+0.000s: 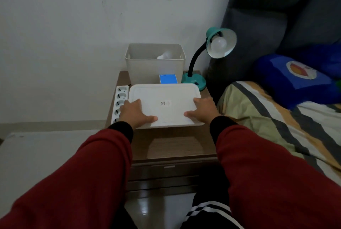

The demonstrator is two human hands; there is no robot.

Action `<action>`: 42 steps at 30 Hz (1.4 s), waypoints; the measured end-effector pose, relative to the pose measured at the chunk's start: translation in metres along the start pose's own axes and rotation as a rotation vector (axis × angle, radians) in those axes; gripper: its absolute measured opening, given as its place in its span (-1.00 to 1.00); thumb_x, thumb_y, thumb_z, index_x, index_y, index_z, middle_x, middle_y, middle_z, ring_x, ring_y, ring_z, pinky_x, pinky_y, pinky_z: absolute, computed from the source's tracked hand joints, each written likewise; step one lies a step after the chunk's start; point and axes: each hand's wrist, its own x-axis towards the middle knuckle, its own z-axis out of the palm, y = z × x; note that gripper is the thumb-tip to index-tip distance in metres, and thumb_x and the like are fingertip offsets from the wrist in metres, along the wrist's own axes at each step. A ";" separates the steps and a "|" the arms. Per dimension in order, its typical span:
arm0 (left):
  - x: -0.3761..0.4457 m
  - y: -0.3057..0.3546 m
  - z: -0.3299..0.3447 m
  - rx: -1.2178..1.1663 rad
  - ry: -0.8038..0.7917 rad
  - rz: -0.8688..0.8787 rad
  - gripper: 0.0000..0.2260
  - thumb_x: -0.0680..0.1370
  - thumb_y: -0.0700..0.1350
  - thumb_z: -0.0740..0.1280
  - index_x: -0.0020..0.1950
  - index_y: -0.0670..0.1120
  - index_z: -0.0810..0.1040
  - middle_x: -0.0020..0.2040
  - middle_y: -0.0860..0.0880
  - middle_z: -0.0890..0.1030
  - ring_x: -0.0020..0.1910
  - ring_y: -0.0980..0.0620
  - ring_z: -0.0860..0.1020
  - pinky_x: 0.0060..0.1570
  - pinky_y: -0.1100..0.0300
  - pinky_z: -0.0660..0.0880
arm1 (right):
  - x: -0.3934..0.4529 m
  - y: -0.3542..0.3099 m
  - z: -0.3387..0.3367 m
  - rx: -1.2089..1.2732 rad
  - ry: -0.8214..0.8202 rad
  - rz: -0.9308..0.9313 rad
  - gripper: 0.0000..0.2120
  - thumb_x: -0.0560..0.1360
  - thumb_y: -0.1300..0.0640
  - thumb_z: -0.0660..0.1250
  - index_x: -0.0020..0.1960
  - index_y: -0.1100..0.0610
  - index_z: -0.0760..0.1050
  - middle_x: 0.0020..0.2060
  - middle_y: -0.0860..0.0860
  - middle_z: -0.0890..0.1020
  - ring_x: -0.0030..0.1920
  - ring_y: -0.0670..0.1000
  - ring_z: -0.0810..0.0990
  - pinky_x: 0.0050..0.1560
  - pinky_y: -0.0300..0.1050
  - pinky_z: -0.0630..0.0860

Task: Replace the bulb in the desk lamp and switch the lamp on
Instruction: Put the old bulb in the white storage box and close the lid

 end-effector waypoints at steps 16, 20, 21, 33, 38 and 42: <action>0.122 0.033 -0.116 -0.157 0.235 0.128 -0.17 0.30 0.25 0.45 0.43 -0.13 0.31 0.34 -0.22 0.35 0.36 -0.23 0.29 0.34 -0.01 0.27 | 0.141 -0.059 -0.104 0.190 0.191 -0.096 -0.42 0.44 -0.14 0.36 0.28 0.23 0.41 0.28 0.26 0.34 0.27 0.22 0.38 0.25 -0.10 0.34; 0.169 0.033 -0.118 -0.169 0.215 0.116 -0.13 0.30 0.27 0.44 0.47 -0.11 0.24 0.39 -0.20 0.31 0.40 -0.22 0.25 0.38 -0.03 0.23 | 0.178 -0.065 -0.102 0.269 0.170 -0.054 -0.31 0.46 -0.12 0.35 0.46 0.20 0.26 0.37 0.24 0.24 0.39 0.19 0.29 0.39 -0.12 0.23; 0.178 0.033 -0.117 -0.164 0.213 0.116 -0.13 0.31 0.27 0.44 0.47 -0.12 0.25 0.40 -0.20 0.31 0.41 -0.22 0.25 0.38 -0.03 0.22 | 0.188 -0.066 -0.098 0.257 0.170 -0.048 -0.32 0.46 -0.15 0.34 0.43 0.21 0.30 0.36 0.23 0.27 0.38 0.20 0.30 0.37 -0.10 0.26; 0.221 0.020 -0.101 -0.190 0.225 0.104 -0.20 0.39 0.27 0.37 0.47 -0.14 0.25 0.46 -0.16 0.28 0.45 -0.18 0.23 0.45 -0.02 0.18 | 0.232 -0.071 -0.072 0.184 0.214 -0.023 -0.33 0.50 -0.21 0.24 0.42 0.24 0.31 0.32 0.26 0.37 0.36 0.23 0.28 0.35 -0.03 0.25; 0.225 0.018 -0.103 -0.205 0.200 0.066 -0.25 0.44 0.24 0.33 0.49 -0.14 0.23 0.49 -0.14 0.24 0.48 -0.15 0.19 0.46 0.02 0.14 | 0.240 -0.075 -0.071 0.113 0.200 -0.027 -0.39 0.50 -0.26 0.17 0.23 0.26 0.45 0.20 0.29 0.47 0.27 0.25 0.35 0.24 -0.01 0.31; 0.232 0.019 -0.104 -0.145 0.146 0.073 -0.27 0.47 0.27 0.26 0.50 -0.12 0.21 0.48 -0.18 0.24 0.46 -0.20 0.19 0.44 -0.02 0.18 | 0.243 -0.074 -0.066 0.142 0.207 -0.018 -0.50 0.52 -0.23 0.15 0.08 0.22 0.46 0.18 0.30 0.48 0.25 0.26 0.35 0.26 0.01 0.30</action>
